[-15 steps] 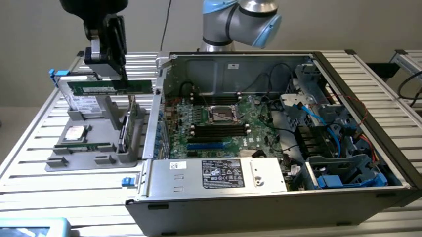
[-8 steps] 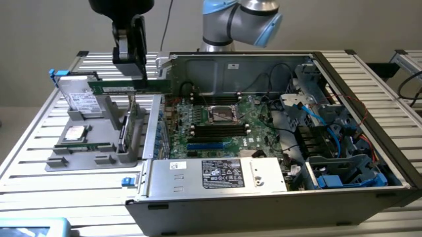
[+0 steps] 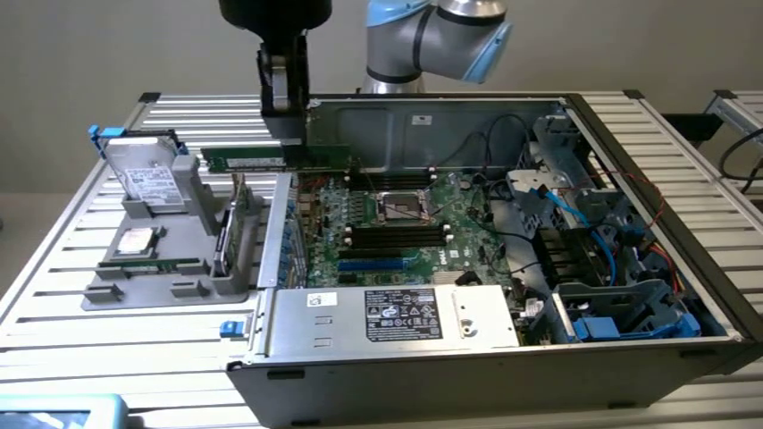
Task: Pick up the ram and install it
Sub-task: 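Pick up the ram and move it above insertion slot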
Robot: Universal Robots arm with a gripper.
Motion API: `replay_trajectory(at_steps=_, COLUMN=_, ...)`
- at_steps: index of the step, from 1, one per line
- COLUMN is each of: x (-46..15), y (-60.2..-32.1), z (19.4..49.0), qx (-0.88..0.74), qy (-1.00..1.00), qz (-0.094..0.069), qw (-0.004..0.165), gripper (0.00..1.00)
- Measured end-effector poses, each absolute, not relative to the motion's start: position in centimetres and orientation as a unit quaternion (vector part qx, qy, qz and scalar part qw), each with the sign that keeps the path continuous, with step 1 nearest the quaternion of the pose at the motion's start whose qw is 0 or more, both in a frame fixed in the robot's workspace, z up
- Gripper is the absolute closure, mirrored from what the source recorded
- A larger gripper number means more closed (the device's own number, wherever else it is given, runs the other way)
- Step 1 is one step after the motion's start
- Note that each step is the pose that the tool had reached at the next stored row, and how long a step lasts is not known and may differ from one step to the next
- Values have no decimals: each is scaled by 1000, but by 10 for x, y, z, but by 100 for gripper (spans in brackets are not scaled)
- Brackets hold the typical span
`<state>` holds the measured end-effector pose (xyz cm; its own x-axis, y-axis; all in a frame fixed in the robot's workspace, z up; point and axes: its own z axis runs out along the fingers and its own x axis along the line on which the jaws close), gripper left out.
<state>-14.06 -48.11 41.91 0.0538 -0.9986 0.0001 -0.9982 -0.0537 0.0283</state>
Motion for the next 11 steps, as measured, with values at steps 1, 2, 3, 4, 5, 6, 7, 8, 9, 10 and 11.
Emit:
replay_trajectory(at_steps=1, x=-136, y=-481, z=418, qx=726, qy=-688, qz=-10, qw=10, gripper=87)
replay_trajectory(at_steps=2, x=-132, y=-481, z=417, qx=726, qy=-688, qz=-10, qw=10, gripper=87)
replay_trajectory(at_steps=3, x=-127, y=-480, z=416, qx=726, qy=-688, qz=-10, qw=10, gripper=87)
replay_trajectory(at_steps=4, x=-122, y=-480, z=415, qx=726, qy=-688, qz=-10, qw=10, gripper=87)
replay_trajectory(at_steps=5, x=-118, y=-479, z=413, qx=726, qy=-688, qz=-10, qw=10, gripper=87)
replay_trajectory(at_steps=6, x=-113, y=-479, z=412, qx=726, qy=-688, qz=-9, qw=11, gripper=87)
replay_trajectory(at_steps=7, x=-109, y=-478, z=411, qx=726, qy=-688, qz=-9, qw=11, gripper=87)
replay_trajectory(at_steps=8, x=-104, y=-478, z=410, qx=726, qy=-688, qz=-9, qw=11, gripper=87)
replay_trajectory(at_steps=9, x=-100, y=-477, z=408, qx=726, qy=-688, qz=-9, qw=11, gripper=87)
replay_trajectory(at_steps=10, x=-95, y=-476, z=407, qx=726, qy=-688, qz=-9, qw=11, gripper=87)
replay_trajectory(at_steps=11, x=-91, y=-475, z=405, qx=726, qy=-688, qz=-9, qw=11, gripper=87)
